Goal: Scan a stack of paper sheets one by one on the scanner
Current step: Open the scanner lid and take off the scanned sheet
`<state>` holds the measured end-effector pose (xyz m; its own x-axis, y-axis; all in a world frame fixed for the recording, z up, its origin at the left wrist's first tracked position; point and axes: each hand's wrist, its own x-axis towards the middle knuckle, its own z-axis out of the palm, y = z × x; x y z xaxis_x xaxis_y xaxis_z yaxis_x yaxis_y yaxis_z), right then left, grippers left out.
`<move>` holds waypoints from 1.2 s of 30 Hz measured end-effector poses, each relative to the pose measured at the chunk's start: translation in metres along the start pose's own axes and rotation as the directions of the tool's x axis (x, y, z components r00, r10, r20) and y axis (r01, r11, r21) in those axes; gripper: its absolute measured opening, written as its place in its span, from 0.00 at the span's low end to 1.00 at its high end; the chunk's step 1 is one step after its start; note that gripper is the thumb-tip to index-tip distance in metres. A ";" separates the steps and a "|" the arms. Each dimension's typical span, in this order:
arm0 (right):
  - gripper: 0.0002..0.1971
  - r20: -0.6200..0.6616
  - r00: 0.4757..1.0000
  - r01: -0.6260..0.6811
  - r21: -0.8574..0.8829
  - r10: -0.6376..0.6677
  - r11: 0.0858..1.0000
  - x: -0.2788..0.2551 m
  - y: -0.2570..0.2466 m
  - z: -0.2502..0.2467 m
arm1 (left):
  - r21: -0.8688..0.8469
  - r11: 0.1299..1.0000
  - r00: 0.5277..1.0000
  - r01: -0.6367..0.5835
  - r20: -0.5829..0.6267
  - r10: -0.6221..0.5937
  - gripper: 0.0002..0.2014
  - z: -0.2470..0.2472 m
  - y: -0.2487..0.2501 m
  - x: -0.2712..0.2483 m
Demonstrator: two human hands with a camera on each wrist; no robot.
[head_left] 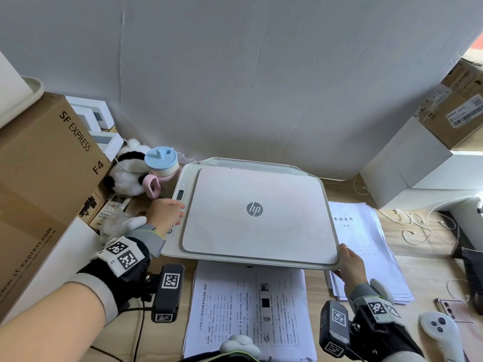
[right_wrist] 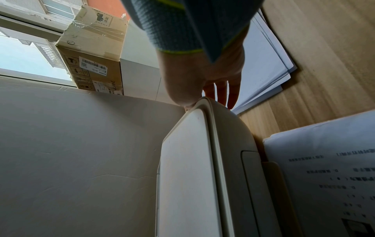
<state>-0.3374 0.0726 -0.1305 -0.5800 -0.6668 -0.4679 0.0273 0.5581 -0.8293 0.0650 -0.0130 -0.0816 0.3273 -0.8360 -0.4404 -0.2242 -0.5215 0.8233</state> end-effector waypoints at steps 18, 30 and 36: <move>0.26 0.112 0.990 -0.109 0.231 0.085 0.967 -0.019 0.000 -0.010 | -0.363 0.929 0.987 0.067 0.162 -0.008 0.04 -0.012 0.080 -0.005; 0.21 0.108 0.994 -0.054 0.187 0.034 0.981 -0.011 -0.028 -0.011 | -0.372 0.903 0.974 -0.213 -0.005 0.227 0.10 0.012 0.186 0.022; 0.20 0.112 0.993 -0.057 0.182 0.037 0.982 -0.006 -0.035 -0.011 | -0.297 0.930 0.971 -0.218 0.028 0.236 0.07 0.024 0.185 0.035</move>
<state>-0.3437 0.0626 -0.0958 -0.4842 -0.6966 -0.5294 0.2083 0.4959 -0.8430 0.0132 -0.1427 0.0467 0.2387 -0.9401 -0.2433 -0.0066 -0.2521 0.9677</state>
